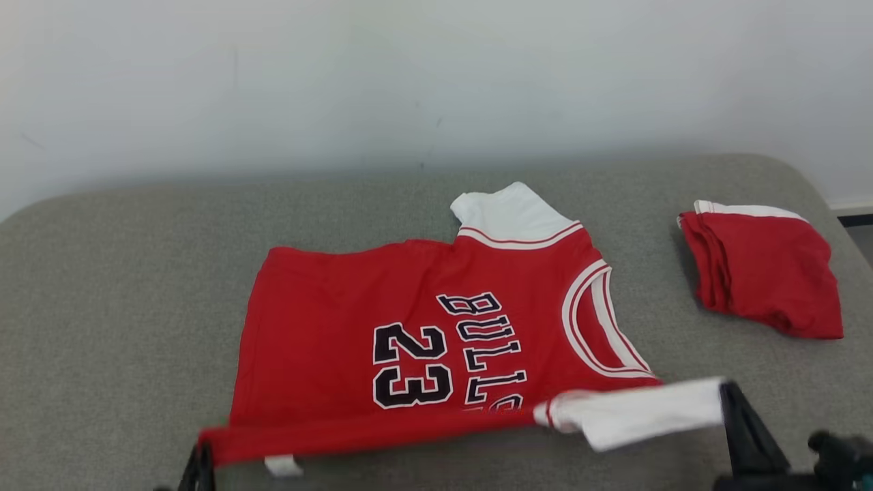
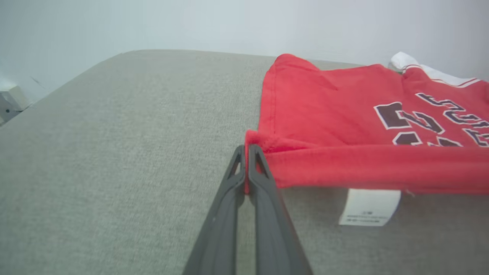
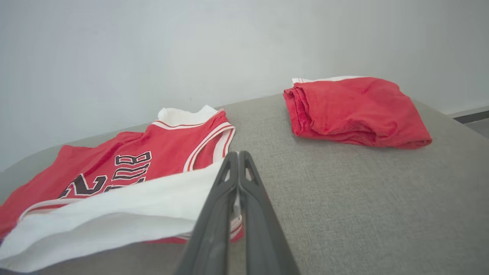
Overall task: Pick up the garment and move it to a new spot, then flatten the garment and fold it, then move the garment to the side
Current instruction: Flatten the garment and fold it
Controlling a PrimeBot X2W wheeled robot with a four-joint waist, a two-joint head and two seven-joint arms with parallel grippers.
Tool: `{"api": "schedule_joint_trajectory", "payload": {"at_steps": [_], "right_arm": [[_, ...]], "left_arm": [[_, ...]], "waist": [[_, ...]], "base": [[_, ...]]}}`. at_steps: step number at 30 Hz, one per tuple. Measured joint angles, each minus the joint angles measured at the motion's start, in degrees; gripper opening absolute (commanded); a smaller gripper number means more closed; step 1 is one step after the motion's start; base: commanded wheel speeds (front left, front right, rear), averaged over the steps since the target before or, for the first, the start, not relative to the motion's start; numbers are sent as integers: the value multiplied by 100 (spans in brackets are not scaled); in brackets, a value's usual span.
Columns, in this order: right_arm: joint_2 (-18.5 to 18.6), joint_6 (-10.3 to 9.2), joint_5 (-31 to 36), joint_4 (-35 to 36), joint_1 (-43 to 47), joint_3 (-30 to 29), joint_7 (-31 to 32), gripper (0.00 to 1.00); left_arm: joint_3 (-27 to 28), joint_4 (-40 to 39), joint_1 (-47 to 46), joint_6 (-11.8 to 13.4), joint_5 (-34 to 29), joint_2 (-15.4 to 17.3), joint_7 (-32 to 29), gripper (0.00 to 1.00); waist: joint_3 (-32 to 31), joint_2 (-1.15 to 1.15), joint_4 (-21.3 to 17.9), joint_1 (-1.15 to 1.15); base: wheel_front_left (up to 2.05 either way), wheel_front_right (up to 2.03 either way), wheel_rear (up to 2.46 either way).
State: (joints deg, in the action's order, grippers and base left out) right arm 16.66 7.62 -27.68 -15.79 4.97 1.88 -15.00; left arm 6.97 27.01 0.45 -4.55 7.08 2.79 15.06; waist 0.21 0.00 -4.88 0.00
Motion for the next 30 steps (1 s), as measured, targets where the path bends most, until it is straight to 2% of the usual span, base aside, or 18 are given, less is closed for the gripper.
{"api": "schedule_joint_trajectory", "payload": {"at_steps": [5,15,16,17,18,22,25,30], "right_arm": [[-14,-4,-1,91,-856,70,-10,0],[-218,-5,453,-1235,-2442,191,-12,0],[-250,-5,480,-1408,-2547,185,-13,0],[-287,-5,520,-1547,-2640,164,-10,27],[-332,-5,536,-1610,-2721,124,-10,100],[-376,-5,658,-1633,-2889,-112,-12,100],[-394,-5,737,-1390,-2819,-401,-12,100],[-412,-5,686,-1071,-2270,-509,-12,100]], "left_arm": [[-164,-197,-716,-59,-94,0,-1,0],[-266,426,-1951,-47,-338,-2,-1,0],[-269,450,-2017,-44,-350,0,0,14],[-280,461,-2069,-37,-363,0,0,38],[-283,463,-2103,-18,-365,3,-1,100],[-294,349,-2173,80,-356,1,0,100],[-212,-70,-2114,160,-292,3,0,100],[-221,-328,-1610,229,-123,5,0,100]], "waist": [[307,0,27,0],[1105,1,122,-2],[1177,1,133,-2],[1242,1,145,-2],[1305,2,156,-2],[1497,2,205,-2],[1560,2,257,-2],[1441,1,264,0]], "base": [[0,0,0],[0,0,0],[0,0,0],[0,0,0],[0,0,0],[0,0,0],[0,0,0],[0,0,0]]}}
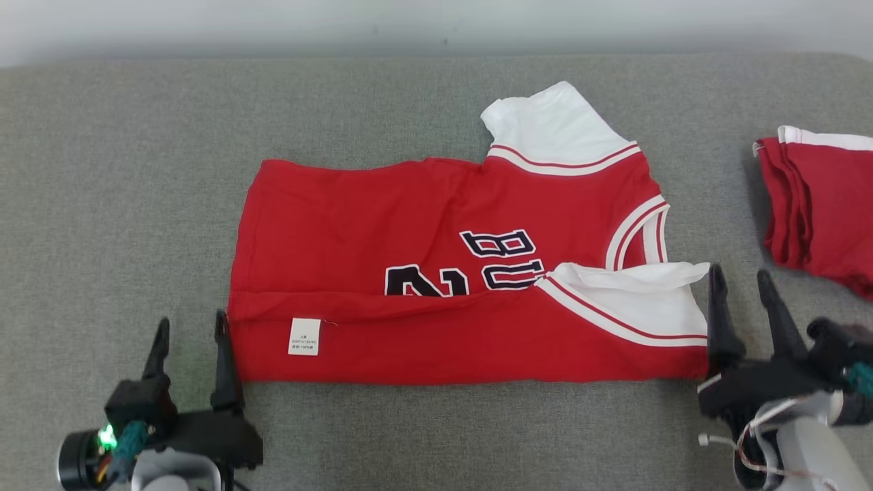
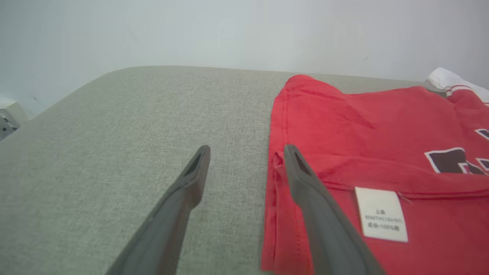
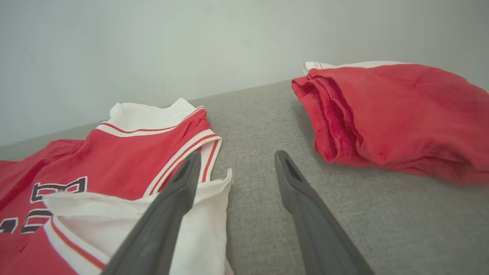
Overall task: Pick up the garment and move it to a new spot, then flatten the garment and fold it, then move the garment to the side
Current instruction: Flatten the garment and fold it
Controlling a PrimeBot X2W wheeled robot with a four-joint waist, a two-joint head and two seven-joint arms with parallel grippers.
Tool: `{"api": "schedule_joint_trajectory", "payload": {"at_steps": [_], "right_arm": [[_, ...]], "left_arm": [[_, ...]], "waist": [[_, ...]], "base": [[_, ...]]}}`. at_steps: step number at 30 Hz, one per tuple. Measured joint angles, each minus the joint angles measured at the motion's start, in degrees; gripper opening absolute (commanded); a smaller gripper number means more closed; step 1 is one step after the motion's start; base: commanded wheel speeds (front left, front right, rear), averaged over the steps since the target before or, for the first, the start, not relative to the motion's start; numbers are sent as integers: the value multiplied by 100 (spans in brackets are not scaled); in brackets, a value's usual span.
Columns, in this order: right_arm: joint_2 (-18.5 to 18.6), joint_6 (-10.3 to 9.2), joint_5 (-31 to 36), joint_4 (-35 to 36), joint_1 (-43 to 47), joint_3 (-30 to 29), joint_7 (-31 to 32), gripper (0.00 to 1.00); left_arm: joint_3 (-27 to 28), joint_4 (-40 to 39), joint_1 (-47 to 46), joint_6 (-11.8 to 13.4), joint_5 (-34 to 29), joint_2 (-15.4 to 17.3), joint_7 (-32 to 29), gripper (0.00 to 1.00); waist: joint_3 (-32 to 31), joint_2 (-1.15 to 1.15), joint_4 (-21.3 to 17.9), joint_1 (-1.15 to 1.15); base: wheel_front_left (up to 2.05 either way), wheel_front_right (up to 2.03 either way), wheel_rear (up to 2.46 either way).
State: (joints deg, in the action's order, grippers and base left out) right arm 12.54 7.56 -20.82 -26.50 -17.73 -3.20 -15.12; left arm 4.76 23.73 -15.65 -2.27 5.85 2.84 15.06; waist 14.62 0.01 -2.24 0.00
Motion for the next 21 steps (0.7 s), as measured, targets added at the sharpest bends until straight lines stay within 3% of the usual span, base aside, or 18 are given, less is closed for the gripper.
{"api": "schedule_joint_trajectory", "payload": {"at_steps": [9,18,19,20,21], "right_arm": [[41,0,-253,233,894,383,0,100],[-53,0,-437,-391,940,730,-4,100],[-46,0,-448,-436,904,758,-5,93],[-33,0,-458,-461,856,770,-4,41],[-25,0,-482,-471,824,765,-4,0]], "left_arm": [[-119,-73,541,136,294,0,0,100],[-285,99,521,116,323,-3,0,100],[-293,136,505,83,338,-3,0,100],[-304,165,502,74,347,-2,0,100],[-318,216,495,40,363,0,0,100]], "waist": [[-257,-1,-46,1],[-235,-1,-2,1],[-226,-1,7,1],[-217,-1,16,1],[-207,-1,23,1]], "base": [[0,0,0],[0,0,0],[0,0,0],[0,0,0],[0,0,0]]}}
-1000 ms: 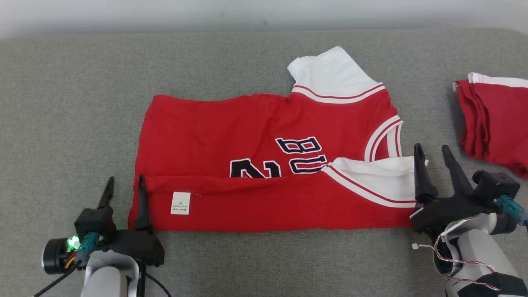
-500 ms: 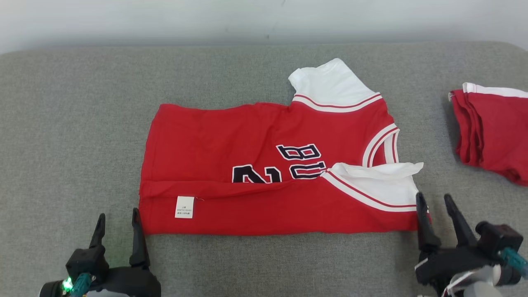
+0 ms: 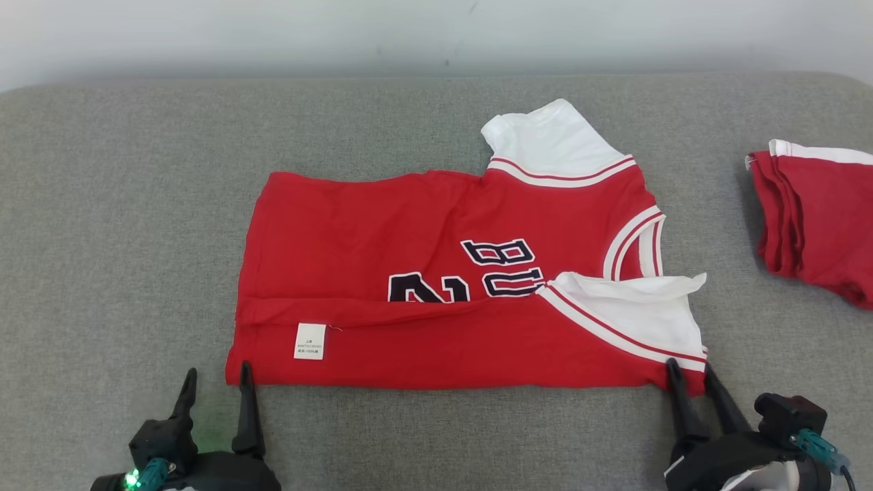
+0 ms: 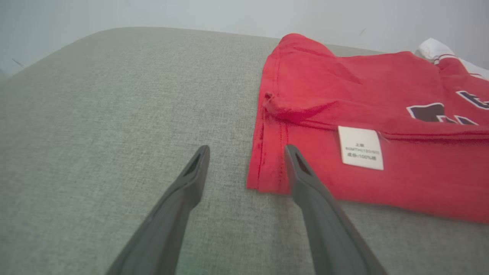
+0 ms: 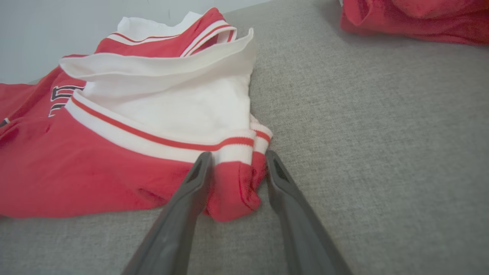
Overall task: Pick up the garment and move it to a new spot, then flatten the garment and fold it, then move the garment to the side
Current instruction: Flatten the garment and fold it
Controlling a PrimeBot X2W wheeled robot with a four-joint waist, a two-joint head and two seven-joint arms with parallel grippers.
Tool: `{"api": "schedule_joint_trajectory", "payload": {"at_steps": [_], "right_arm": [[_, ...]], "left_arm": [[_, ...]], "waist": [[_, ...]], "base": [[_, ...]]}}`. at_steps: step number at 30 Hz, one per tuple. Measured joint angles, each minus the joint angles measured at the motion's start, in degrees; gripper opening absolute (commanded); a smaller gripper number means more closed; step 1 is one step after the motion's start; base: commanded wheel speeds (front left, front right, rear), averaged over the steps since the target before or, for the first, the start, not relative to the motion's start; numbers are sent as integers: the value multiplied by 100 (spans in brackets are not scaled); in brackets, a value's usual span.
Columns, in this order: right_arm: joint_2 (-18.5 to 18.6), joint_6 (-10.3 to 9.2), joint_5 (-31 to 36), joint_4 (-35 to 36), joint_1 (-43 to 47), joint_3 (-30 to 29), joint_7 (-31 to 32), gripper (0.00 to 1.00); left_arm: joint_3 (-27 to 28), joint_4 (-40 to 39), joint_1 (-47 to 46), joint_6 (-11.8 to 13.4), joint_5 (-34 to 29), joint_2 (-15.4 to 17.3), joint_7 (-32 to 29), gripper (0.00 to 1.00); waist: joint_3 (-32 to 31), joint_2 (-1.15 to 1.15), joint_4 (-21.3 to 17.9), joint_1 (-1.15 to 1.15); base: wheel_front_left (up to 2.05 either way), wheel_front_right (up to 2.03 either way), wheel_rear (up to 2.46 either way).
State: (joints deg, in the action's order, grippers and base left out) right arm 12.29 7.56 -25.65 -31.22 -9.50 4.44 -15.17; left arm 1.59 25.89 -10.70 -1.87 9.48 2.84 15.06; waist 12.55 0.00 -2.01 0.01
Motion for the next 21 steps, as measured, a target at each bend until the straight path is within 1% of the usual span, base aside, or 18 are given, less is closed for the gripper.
{"api": "schedule_joint_trajectory", "payload": {"at_steps": [6,10,13,14,15,16,17,18,21], "right_arm": [[45,1,-7,70,-81,20,2,0],[70,1,-11,182,-97,19,3,0],[88,1,-24,240,-99,24,3,0],[90,1,-24,247,-99,25,3,0],[91,1,-24,252,-99,25,3,0],[91,1,-24,255,-99,26,3,0],[90,1,-24,263,-101,27,3,0],[89,1,-24,269,-101,26,3,0],[78,1,-23,282,-107,13,4,0]], "left_arm": [[-23,224,-82,-123,123,1,0,100],[-20,379,-162,-276,277,1,0,100],[-120,576,-265,-389,453,3,1,100],[-153,646,-299,-419,512,3,5,89],[-182,692,-325,-430,598,2,5,58],[-231,748,-346,-469,687,8,7,43],[-281,790,-363,-472,732,9,8,10],[-316,817,-377,-478,777,10,9,0],[-427,868,-399,-522,820,11,19,0]], "waist": [[58,0,11,0],[110,0,-12,0],[144,0,-36,0],[150,0,-45,0],[152,0,-52,0],[153,0,-59,0],[153,0,-66,0],[153,0,-69,0],[139,0,-70,0]], "base": [[0,0,0],[0,0,0],[0,0,0],[0,0,0],[0,0,0],[0,0,0],[0,0,0],[0,0,0],[0,0,0]]}}
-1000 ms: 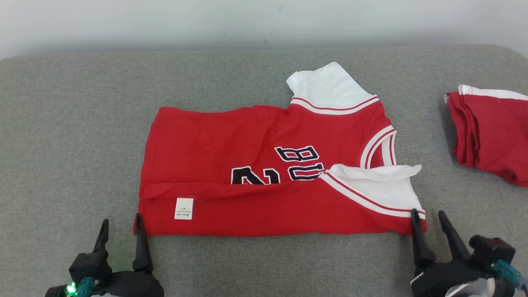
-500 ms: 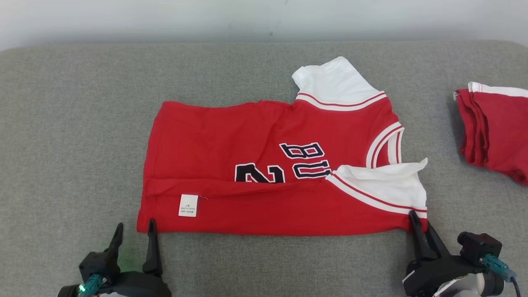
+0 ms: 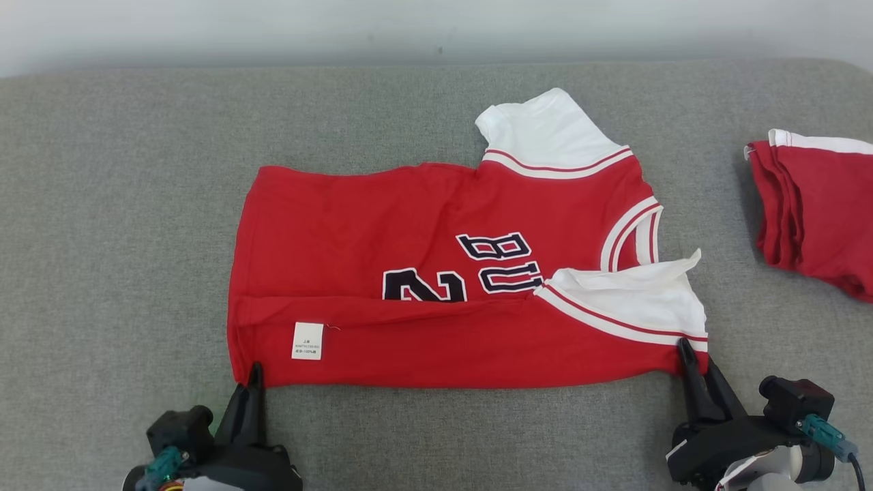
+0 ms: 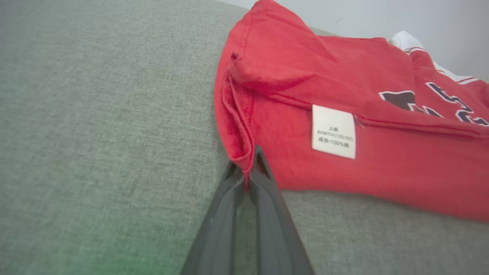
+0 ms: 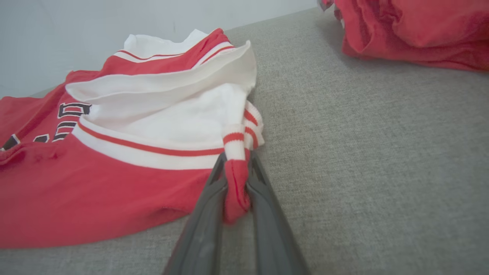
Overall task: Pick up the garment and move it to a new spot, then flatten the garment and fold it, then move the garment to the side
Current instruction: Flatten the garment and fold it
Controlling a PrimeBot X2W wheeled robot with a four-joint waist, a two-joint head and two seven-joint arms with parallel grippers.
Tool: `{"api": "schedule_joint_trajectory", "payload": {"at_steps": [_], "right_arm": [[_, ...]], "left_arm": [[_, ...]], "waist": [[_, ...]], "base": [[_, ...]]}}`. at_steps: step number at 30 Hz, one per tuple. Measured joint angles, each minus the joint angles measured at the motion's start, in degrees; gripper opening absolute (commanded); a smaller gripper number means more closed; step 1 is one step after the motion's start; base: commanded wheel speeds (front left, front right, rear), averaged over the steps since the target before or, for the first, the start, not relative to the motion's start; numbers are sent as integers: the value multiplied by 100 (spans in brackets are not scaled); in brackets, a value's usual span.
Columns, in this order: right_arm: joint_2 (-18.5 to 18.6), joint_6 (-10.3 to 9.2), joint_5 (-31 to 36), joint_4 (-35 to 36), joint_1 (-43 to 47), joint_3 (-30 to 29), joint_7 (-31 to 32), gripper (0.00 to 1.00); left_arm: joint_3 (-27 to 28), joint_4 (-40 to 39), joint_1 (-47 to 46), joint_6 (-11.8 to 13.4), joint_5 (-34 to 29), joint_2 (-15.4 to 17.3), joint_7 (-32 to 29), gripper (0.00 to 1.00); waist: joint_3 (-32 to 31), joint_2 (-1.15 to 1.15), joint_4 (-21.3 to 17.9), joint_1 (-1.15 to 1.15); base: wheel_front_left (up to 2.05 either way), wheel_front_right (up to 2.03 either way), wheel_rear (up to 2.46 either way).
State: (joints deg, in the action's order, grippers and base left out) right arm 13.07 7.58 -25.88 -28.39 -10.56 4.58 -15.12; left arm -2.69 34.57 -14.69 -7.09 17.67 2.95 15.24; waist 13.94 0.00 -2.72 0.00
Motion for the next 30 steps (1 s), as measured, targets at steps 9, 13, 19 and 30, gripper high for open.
{"api": "schedule_joint_trajectory", "payload": {"at_steps": [9,13,19,30], "right_arm": [[-115,0,-104,33,25,-115,0,0],[-103,0,-189,-23,155,-70,1,0],[-58,0,-300,-10,480,-30,2,0],[-82,0,-469,-80,1344,79,4,0]], "left_arm": [[279,-699,321,-45,-137,-11,-19,0],[366,-734,606,-47,-256,-16,-20,0],[465,-608,950,-48,-299,-22,-20,0],[303,-156,1576,-32,-134,-26,-20,39]], "waist": [[-472,0,-1,-1],[-872,0,-5,0],[-1401,-1,-17,0],[-1581,0,-24,1]], "base": [[0,0,0],[0,0,0],[0,0,0],[0,0,0]]}}
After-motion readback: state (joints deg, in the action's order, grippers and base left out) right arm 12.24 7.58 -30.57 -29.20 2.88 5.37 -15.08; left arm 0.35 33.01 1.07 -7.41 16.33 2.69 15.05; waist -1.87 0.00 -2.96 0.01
